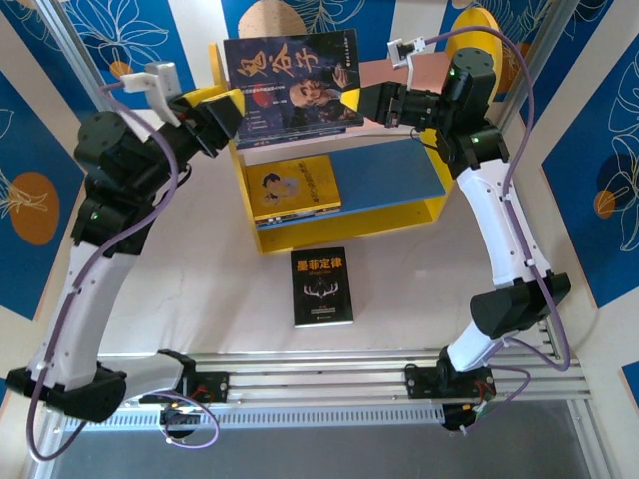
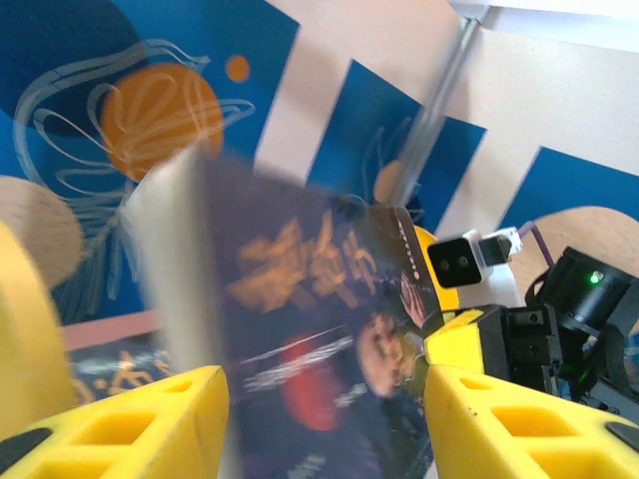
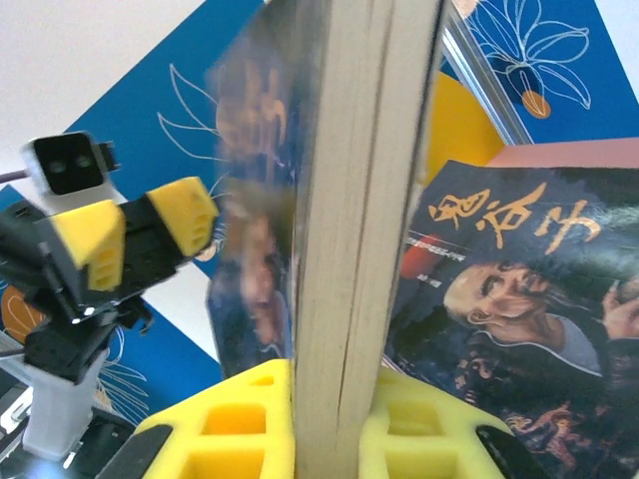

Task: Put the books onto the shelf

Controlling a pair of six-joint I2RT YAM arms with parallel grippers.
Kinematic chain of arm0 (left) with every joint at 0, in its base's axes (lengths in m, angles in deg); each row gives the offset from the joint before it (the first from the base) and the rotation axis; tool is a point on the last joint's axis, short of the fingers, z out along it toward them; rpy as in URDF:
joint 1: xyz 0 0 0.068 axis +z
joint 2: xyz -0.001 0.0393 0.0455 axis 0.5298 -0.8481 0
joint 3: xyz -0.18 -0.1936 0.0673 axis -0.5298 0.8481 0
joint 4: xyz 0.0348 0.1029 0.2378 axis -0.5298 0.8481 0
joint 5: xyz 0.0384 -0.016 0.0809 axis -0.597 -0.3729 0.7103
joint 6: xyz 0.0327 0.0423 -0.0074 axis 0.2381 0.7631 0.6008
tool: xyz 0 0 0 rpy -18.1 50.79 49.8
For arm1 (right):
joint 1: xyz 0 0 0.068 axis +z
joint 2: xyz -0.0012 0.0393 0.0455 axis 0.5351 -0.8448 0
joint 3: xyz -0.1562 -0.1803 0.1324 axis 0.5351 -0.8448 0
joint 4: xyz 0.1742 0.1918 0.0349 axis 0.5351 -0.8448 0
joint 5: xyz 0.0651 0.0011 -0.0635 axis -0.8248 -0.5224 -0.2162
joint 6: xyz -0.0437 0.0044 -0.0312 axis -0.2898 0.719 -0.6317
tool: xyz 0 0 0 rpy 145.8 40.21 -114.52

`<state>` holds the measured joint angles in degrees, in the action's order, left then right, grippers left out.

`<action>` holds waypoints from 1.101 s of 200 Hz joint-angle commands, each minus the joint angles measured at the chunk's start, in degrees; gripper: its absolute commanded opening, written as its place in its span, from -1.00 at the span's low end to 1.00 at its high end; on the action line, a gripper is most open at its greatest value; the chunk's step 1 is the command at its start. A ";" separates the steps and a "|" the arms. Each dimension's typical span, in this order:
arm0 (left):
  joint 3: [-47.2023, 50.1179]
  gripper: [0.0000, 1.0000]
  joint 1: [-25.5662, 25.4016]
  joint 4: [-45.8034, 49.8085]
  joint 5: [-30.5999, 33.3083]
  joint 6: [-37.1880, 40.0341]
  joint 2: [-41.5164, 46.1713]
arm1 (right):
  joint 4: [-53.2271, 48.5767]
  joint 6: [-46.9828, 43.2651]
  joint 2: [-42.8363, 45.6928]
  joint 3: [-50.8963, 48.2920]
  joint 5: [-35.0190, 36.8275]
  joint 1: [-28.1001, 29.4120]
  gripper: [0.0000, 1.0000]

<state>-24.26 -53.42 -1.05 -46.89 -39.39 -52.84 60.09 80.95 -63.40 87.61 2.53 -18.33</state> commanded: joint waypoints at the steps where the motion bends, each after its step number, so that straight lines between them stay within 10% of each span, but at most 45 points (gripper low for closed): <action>1: -0.60 0.10 0.24 5.30 7.71 5.17 2.05 | -2.68 -1.61 -1.43 3.20 1.97 -0.12 -1.00; 220: 1.60 0.10 0.25 7.56 8.98 6.88 0.38 | -18.56 -7.32 -13.73 20.44 1.47 3.43 -1.00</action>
<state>-22.97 -53.42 7.28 -38.14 -33.53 -52.90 41.49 75.16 -76.97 105.16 5.35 -15.81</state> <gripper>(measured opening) 0.552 0.138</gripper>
